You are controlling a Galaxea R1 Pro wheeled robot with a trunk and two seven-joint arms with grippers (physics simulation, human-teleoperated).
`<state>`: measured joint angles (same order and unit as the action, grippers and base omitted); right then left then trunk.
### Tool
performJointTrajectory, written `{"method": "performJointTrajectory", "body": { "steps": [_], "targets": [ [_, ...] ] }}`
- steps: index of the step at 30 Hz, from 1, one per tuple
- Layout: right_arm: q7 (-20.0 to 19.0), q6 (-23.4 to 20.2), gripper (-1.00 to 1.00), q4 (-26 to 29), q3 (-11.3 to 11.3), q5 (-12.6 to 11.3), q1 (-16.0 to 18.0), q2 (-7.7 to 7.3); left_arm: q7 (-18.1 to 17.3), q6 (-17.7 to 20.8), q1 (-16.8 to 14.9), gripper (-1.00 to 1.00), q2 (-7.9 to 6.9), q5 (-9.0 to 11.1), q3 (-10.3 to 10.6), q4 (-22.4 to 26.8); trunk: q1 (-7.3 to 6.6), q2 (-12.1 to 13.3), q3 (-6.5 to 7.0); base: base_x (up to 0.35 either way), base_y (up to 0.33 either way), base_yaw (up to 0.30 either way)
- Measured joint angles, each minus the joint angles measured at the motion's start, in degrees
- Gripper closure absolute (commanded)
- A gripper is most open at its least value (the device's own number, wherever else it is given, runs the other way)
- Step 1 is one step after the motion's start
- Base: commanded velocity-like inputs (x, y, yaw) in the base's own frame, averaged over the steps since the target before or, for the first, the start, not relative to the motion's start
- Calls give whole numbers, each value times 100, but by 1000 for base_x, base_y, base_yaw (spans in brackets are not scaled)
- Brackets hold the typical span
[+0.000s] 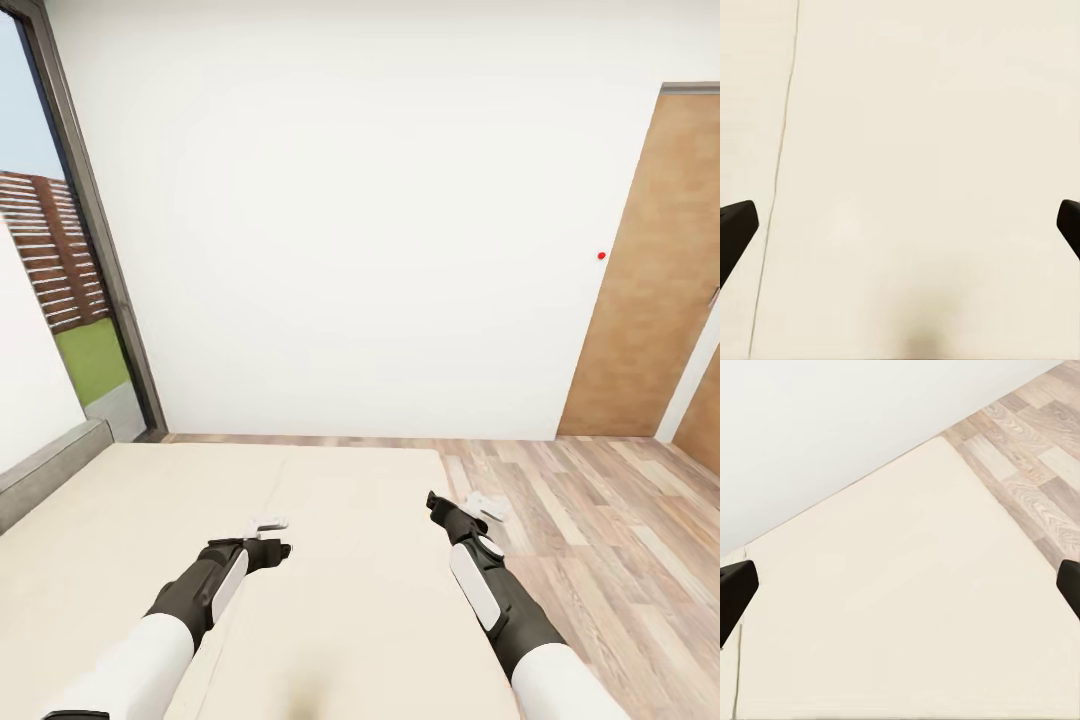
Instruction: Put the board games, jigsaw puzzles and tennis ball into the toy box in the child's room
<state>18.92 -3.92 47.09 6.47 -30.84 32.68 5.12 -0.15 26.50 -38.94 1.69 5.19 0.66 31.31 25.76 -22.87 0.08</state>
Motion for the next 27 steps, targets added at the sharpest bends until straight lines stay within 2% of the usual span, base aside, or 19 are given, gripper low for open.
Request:
{"method": "performJointTrajectory", "body": {
  "steps": [27],
  "targets": [
    [0,0,-100,0,-2,0,0,-9,0,-2,0,-100,0,0,-2,0,0,0,0,0,262,0]
  ]
}}
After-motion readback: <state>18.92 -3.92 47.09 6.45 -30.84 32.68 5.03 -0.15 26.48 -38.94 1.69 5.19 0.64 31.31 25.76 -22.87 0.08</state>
